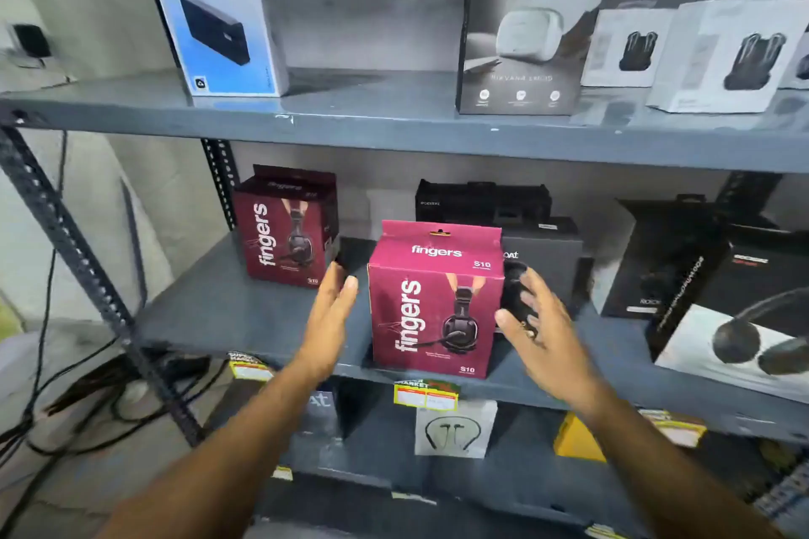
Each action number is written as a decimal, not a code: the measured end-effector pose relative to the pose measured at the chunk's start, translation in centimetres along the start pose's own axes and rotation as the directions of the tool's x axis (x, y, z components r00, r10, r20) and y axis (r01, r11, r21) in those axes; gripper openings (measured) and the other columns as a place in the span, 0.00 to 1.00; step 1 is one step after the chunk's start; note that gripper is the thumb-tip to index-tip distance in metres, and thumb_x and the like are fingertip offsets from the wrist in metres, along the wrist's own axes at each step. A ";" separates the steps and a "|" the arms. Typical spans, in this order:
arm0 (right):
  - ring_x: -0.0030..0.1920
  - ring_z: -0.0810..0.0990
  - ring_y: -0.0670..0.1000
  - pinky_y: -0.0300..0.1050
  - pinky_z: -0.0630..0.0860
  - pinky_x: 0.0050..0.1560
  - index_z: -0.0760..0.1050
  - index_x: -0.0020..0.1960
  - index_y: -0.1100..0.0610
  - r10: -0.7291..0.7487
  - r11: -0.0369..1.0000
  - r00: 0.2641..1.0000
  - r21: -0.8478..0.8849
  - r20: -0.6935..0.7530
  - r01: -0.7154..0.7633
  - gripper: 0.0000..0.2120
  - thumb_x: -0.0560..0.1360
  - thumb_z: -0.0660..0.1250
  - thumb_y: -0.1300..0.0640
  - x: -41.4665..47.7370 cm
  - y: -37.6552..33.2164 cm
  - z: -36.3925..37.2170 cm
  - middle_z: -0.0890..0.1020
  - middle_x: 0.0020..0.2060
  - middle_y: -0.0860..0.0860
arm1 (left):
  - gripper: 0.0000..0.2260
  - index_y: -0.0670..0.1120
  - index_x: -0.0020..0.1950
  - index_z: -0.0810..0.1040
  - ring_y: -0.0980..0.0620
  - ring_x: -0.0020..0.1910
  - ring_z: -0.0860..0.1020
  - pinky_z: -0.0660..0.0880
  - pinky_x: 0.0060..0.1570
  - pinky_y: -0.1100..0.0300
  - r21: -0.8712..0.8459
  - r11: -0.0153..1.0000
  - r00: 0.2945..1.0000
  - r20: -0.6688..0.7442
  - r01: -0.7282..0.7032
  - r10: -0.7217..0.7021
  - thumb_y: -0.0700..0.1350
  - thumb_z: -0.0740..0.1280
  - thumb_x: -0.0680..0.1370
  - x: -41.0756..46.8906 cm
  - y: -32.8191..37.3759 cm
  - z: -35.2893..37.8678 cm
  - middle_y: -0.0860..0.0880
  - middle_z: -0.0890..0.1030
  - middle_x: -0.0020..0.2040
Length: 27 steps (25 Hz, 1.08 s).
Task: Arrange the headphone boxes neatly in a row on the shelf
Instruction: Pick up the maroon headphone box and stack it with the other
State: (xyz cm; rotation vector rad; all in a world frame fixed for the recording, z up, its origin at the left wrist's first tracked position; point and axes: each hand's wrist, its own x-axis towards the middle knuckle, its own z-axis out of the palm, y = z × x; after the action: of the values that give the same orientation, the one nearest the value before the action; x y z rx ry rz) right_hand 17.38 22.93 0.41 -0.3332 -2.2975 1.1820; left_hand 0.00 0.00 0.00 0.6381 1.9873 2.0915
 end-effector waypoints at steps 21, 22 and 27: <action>0.64 0.79 0.64 0.69 0.74 0.65 0.75 0.69 0.50 0.116 0.896 0.985 0.442 -0.128 -0.048 0.25 0.77 0.61 0.40 5.1 -8.2 16.9 0.83 0.62 0.57 | 0.27 0.52 0.69 0.77 0.55 0.55 0.85 0.82 0.51 0.63 -0.120 0.990 0.997 -0.015 0.073 -0.075 0.65 0.62 0.76 3.0 -0.3 -12.7 0.55 0.87 0.57; 0.61 0.82 0.64 0.69 0.77 0.61 0.75 0.70 0.52 0.109 0.877 0.986 0.479 -0.128 -0.035 0.24 0.78 0.62 0.42 5.4 -8.6 18.0 0.83 0.61 0.58 | 0.26 0.52 0.69 0.77 0.54 0.54 0.85 0.82 0.48 0.64 -0.130 0.989 0.998 -0.011 0.067 -0.069 0.64 0.62 0.77 3.4 -0.2 -13.8 0.54 0.87 0.56; 0.67 0.77 0.63 0.69 0.73 0.67 0.72 0.72 0.50 0.158 0.879 0.975 0.472 -0.157 -0.067 0.29 0.74 0.63 0.38 6.4 -9.7 21.7 0.77 0.67 0.59 | 0.23 0.55 0.67 0.77 0.57 0.48 0.87 0.81 0.44 0.68 -0.142 0.988 0.998 0.031 0.058 -0.054 0.63 0.61 0.77 5.0 -0.8 -17.2 0.55 0.88 0.51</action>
State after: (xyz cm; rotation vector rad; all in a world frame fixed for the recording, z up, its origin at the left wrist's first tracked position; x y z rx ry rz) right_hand 0.12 5.32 0.13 -0.3830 -1.7775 1.6360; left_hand -11.96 -13.41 -0.12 0.5739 1.7995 2.1566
